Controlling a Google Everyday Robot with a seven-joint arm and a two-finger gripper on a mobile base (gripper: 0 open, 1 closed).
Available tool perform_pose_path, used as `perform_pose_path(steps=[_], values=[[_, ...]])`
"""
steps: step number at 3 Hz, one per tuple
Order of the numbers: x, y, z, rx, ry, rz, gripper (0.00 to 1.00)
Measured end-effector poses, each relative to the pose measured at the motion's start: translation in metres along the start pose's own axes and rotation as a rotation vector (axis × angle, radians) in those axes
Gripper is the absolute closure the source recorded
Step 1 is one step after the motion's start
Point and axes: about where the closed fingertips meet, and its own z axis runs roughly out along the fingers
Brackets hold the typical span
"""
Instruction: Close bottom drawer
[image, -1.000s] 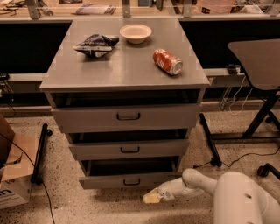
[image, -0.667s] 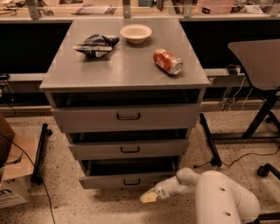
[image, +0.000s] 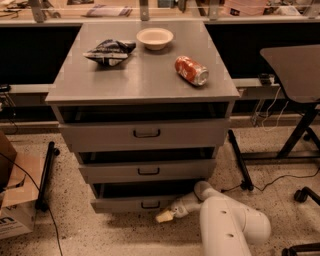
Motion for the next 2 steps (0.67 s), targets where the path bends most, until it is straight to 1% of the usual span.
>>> perform_pose_path(steps=[1, 2], values=[[-0.025, -0.014, -0.014, 0.068, -0.061, -0.072, 1.0], [-0.038, -0.022, -0.023, 0.115, -0.109, -0.115, 1.0]])
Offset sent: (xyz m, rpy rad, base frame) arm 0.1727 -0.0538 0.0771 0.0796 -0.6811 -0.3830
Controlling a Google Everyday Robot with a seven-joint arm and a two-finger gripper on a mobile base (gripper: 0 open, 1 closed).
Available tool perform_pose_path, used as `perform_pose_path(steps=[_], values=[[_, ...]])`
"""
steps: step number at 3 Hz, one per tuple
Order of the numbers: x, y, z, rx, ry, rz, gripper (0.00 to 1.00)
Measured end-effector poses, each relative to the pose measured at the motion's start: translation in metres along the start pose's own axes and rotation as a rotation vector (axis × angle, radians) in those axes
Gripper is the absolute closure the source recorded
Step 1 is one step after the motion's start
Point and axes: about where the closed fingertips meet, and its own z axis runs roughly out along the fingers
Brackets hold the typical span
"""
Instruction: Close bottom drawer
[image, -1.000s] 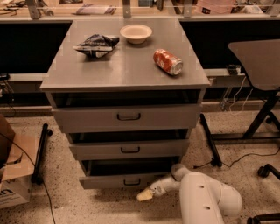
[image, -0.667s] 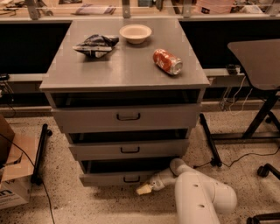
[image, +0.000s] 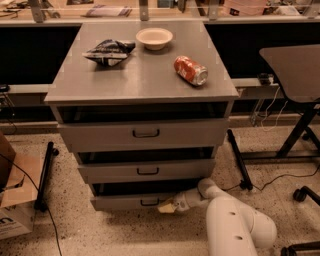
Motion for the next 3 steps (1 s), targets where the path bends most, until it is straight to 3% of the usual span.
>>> perform_pose_path(steps=[1, 2, 3], values=[[0.0001, 0.0002, 0.0, 0.0, 0.0, 0.0, 1.0], [-0.0077, -0.0082, -0.0063, 0.043, -0.042, -0.03, 1.0], [-0.0076, -0.0082, -0.0062, 0.043, -0.042, -0.03, 0.76]])
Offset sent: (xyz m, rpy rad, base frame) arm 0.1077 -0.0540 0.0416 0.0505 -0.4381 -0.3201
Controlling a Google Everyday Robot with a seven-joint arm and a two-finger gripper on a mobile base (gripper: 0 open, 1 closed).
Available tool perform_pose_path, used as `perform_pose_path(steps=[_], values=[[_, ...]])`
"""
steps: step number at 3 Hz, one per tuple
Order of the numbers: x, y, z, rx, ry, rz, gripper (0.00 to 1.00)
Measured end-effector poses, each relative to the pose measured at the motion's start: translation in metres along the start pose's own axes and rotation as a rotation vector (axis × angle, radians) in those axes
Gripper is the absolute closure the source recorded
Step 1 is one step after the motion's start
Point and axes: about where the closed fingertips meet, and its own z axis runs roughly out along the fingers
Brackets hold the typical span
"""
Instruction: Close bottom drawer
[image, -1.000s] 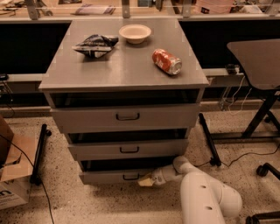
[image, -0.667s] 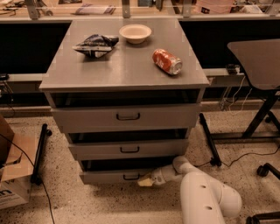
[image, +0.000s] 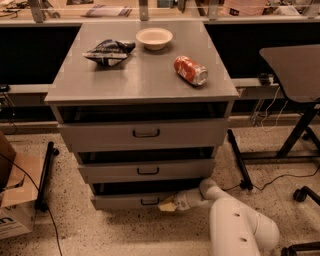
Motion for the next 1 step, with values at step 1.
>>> perform_pose_path(steps=[1], values=[[0.0, 0.0, 0.0, 0.0, 0.0, 0.0, 0.53]])
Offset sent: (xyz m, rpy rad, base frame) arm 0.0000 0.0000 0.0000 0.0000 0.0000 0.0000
